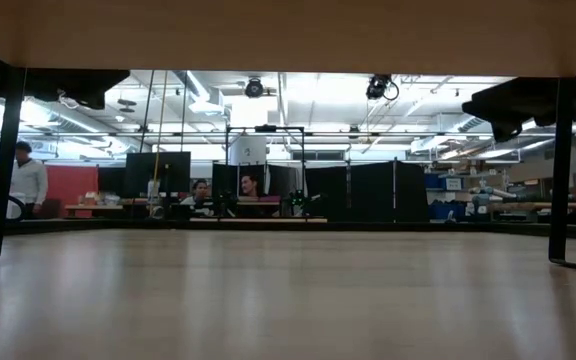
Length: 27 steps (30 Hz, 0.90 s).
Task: Place coffee mugs
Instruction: Return to Home Position
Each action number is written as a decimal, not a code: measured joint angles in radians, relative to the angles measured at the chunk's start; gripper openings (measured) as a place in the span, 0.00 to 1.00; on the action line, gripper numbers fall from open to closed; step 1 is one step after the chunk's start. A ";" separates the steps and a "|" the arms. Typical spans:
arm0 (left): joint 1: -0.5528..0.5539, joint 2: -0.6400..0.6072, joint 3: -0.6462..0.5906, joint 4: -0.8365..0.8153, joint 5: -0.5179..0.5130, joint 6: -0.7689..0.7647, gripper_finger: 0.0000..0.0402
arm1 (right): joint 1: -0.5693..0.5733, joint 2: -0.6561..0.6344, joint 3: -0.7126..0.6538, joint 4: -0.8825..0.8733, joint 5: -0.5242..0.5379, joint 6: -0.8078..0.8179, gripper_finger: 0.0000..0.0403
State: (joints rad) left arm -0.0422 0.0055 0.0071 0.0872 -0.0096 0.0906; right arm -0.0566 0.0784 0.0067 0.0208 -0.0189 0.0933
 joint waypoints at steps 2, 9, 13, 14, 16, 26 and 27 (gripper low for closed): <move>0.000 0.001 0.000 -0.002 0.000 0.000 0.53 | 0.000 0.000 0.000 0.000 0.000 0.000 0.30; 0.000 0.001 0.000 0.009 -0.002 0.000 0.53 | 0.000 0.000 0.000 0.000 0.000 0.000 0.29; 0.000 0.001 0.000 0.010 -0.004 0.000 0.53 | 0.000 0.000 0.000 0.000 0.000 0.000 0.29; 0.000 0.001 0.000 0.010 -0.005 0.000 0.53 | 0.000 0.000 0.000 0.000 0.000 0.000 0.29; 0.000 0.001 0.000 0.010 -0.005 0.000 0.53 | 0.000 0.000 0.000 0.000 0.000 0.000 0.29; 0.000 0.001 0.000 0.011 -0.005 0.000 0.53 | 0.000 0.000 0.000 0.000 0.000 0.001 0.29; -0.002 -0.001 0.000 0.011 -0.005 0.000 0.53 | 0.000 0.000 0.000 0.000 0.000 0.001 0.29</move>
State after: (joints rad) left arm -0.0438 0.0046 0.0067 0.0986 -0.0147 0.0902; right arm -0.0566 0.0784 0.0067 0.0212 -0.0189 0.0939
